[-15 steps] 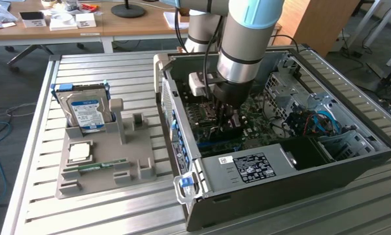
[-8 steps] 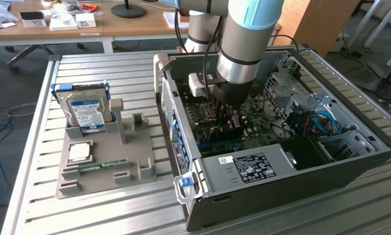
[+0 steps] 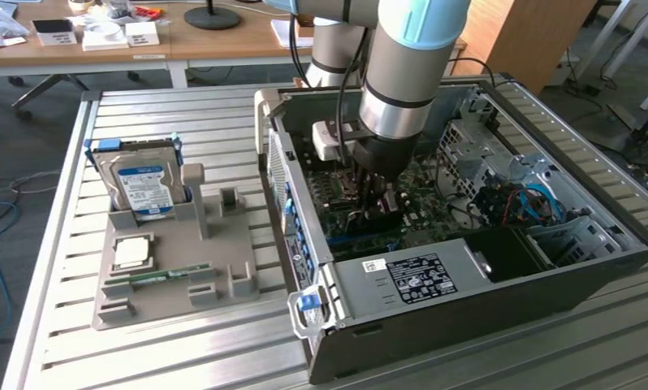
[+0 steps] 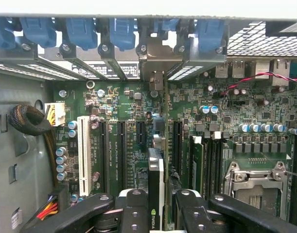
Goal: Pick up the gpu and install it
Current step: 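Insert the gpu into the slot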
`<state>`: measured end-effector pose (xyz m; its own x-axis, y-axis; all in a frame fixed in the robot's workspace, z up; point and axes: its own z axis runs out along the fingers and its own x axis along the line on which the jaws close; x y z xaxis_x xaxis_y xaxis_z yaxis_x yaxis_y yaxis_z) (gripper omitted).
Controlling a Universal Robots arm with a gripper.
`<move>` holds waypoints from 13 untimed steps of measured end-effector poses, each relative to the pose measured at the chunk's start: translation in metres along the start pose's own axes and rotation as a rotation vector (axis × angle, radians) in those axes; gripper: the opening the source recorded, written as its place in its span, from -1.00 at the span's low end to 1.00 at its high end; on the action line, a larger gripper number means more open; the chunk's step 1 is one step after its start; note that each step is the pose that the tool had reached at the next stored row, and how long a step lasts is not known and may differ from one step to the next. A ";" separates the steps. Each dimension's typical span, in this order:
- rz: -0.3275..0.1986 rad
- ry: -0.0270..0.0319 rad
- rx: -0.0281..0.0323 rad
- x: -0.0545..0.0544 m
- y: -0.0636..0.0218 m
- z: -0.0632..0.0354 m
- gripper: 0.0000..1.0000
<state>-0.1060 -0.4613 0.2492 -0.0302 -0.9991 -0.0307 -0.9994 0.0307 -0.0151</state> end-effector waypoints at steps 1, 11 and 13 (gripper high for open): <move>0.000 -0.0001 0.0001 0.000 0.0000 0.0002 -0.47; 0.000 -0.0002 0.0001 0.000 0.0003 0.0011 -0.47; 0.000 -0.0004 0.0001 0.000 0.0003 0.0013 -0.47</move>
<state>-0.1063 -0.4612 0.2479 -0.0303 -0.9991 -0.0311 -0.9994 0.0308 -0.0152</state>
